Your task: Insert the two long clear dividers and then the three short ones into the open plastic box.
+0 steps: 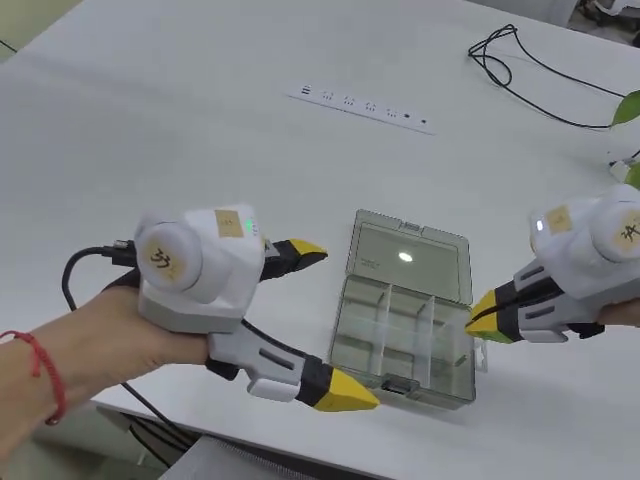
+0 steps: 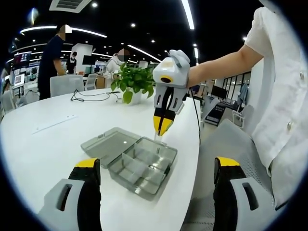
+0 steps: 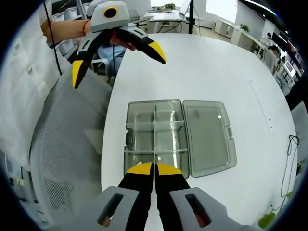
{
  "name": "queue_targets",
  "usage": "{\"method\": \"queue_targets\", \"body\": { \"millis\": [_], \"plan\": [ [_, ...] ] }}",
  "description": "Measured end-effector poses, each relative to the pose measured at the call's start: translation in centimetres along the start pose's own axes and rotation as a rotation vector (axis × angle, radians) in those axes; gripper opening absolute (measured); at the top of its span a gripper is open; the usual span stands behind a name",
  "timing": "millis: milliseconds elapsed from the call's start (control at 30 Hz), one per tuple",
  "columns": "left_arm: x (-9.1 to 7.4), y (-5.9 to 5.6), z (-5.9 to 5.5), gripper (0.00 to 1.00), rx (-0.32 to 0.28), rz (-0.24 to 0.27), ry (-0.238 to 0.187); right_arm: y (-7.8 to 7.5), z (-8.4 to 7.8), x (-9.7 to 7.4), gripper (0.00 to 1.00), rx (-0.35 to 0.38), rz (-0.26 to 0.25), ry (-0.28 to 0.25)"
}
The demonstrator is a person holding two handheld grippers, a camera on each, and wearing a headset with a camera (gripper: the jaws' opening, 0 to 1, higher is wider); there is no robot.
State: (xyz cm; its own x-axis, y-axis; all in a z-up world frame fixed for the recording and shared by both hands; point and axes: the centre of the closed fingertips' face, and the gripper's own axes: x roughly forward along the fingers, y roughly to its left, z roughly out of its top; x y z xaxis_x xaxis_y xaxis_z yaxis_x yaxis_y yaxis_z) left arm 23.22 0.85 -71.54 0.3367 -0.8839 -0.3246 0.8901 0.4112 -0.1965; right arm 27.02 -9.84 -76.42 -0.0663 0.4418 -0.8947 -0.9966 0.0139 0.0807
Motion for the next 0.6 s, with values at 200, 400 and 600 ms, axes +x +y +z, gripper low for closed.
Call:
{"method": "queue_targets", "body": {
  "millis": [200,400,600],
  "plan": [
    [-0.09,0.01,0.01,1.00,-0.002,0.001,-0.002,-0.17,-0.04,0.18,0.03,-0.002,-0.001,0.005],
    [-0.07,-0.04,-0.08,1.00,-0.003,0.002,0.001,-0.32,-0.04,0.18,0.03,-0.006,-0.002,0.006],
    [-0.06,-0.01,-0.02,1.00,-0.004,0.003,-0.004,-0.31,-0.23,0.16,0.03,-0.007,0.001,0.013]
  ]
}}
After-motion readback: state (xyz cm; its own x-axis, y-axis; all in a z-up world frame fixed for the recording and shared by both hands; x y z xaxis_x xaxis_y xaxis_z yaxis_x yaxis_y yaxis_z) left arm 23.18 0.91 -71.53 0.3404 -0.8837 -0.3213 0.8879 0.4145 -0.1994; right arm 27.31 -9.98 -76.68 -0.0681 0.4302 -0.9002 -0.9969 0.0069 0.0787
